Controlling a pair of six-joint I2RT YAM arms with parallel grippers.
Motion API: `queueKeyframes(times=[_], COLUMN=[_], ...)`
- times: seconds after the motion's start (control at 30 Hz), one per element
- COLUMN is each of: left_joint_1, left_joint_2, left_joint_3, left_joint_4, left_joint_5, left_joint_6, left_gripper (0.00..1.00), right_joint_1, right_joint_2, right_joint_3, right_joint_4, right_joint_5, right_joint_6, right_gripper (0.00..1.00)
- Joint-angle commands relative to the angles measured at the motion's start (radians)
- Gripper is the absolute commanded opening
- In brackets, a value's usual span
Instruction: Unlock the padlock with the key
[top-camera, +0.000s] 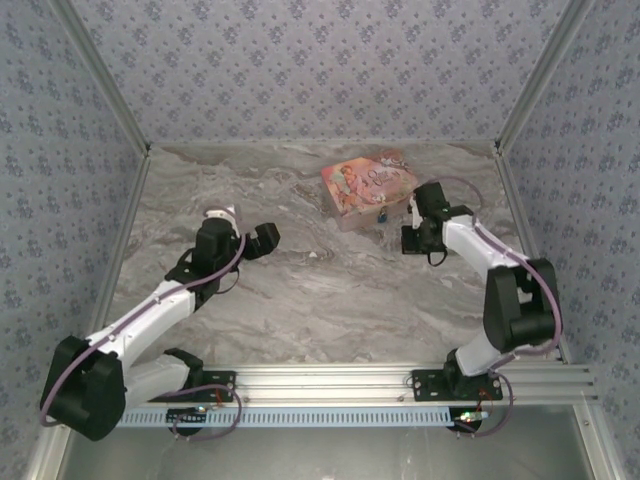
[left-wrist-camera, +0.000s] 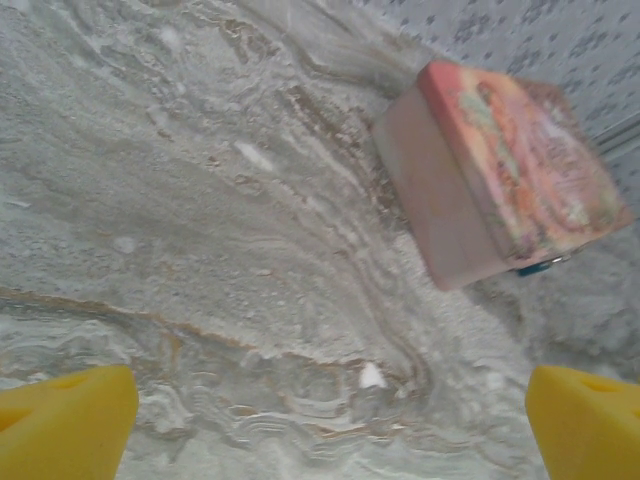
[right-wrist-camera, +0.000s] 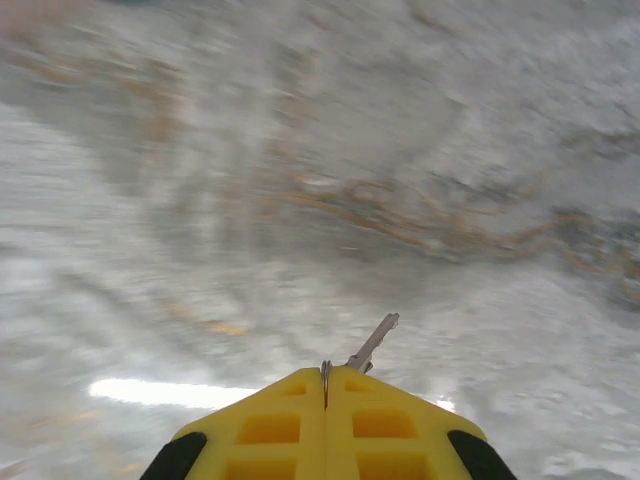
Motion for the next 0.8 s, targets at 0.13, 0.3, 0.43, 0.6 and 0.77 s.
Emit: queueKeyframes(times=[0.13,0.3,0.43,0.6,0.77], left_joint_1=[-0.005,-0.011,-0.036,-0.082,-0.113], left_joint_2=[-0.042,-0.023,0.021,0.090,0.160], left_joint_3=[0.053,0.083,0.118,0.152,0.162], left_joint_4=[0.106,0.241,0.375,0.538,0.693], left_joint_5=[0.148,0.262,0.344,0.384,0.395], left_joint_6=[-0.291,-0.447,-0.537,-0.626,-0.713], left_gripper=[0.96,0.91,0.86,0.78,0.71], right_joint_1=[0.013,0.064,0.140,0.209,0.244], right_joint_2=[-0.169,-0.240,-0.256,-0.254,-0.236], right_joint_3=[-0.089,-0.108,-0.078,-0.059,-0.041], right_joint_4=[0.322,0.566,0.650,0.810,0.904], right_joint_5=[-0.639,-0.837,-0.906,-0.916,-0.915], right_joint_6=[0.176,0.310,0.343,0.449,0.537], right_gripper=[0.00,0.00,0.00,0.00,0.00])
